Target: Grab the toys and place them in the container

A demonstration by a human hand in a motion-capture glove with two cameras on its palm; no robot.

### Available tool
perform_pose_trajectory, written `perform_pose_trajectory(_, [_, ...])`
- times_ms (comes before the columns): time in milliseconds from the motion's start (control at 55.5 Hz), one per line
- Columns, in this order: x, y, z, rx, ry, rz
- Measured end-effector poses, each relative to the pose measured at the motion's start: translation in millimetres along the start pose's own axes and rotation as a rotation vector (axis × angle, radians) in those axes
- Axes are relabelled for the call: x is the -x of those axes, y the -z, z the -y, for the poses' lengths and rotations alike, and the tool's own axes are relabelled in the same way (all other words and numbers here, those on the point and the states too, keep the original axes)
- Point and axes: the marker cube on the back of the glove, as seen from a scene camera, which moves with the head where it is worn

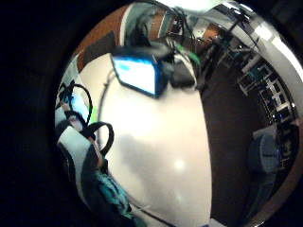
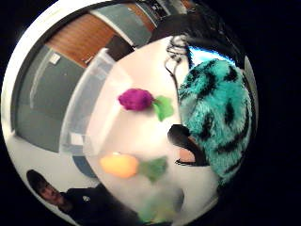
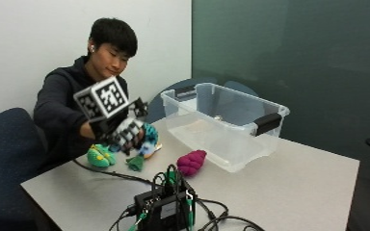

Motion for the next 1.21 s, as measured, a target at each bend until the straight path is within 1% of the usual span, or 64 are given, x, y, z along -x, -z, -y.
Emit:
perform_pose_trajectory(126, [76.9, 57.2, 20.9, -0.095, 0.108, -0.005])
perform_pose_trajectory(198, [123.5, 89.0, 43.6, -0.136, 0.172, 0.000])
perform_pose_trajectory(252, [155.6, 105.4, 56.5, -0.151, 0.227, -0.007])
perform_pose_trajectory(324, [207.9, 117.8, 58.7, -0.170, 0.322, 0.014])
perform_pose_trajectory(432, [269.4, 117.1, 60.4, -0.155, 0.414, 0.068])
perform_pose_trajectory(522, [305.5, 103.3, 62.0, -0.086, 0.499, 0.077])
perform_pose_trajectory(540, [309.1, 99.5, 64.5, -0.072, 0.504, 0.064])
perform_pose_trajectory(612, [324.4, 83.7, 72.2, -0.033, 0.445, 0.028])
perform_pose_trajectory(666, [334.4, 70.9, 69.3, -0.023, 0.518, -0.020])
perform_pose_trajectory(702, [341.1, 63.9, 69.0, 0.008, 0.492, -0.021])
perform_pose_trajectory(738, [345.5, 58.0, 69.3, 0.060, 0.440, -0.010])
perform_pose_trajectory(756, [345.6, 55.1, 68.8, 0.089, 0.439, -0.016])
perform_pose_trajectory(811, [336.1, 45.5, 67.0, 0.158, 0.497, -0.112])
perform_pose_trajectory(847, [332.0, 42.9, 65.2, 0.182, 0.488, -0.135])
perform_pose_trajectory(883, [329.1, 45.1, 61.7, 0.188, 0.488, -0.111])
perform_pose_trajectory(955, [315.8, 54.5, 53.0, 0.169, 0.538, -0.068])
perform_pose_trajectory(1027, [299.3, 64.6, 39.8, 0.185, 0.593, 0.012])
perform_pose_trajectory(1099, [269.6, 66.8, 31.6, 0.203, 0.529, -0.007])
perform_pose_trajectory(1153, [242.1, 64.1, 21.3, 0.240, 0.517, -0.034])
perform_pose_trajectory(1207, [217.9, 60.3, 7.5, 0.279, 0.502, -0.008])
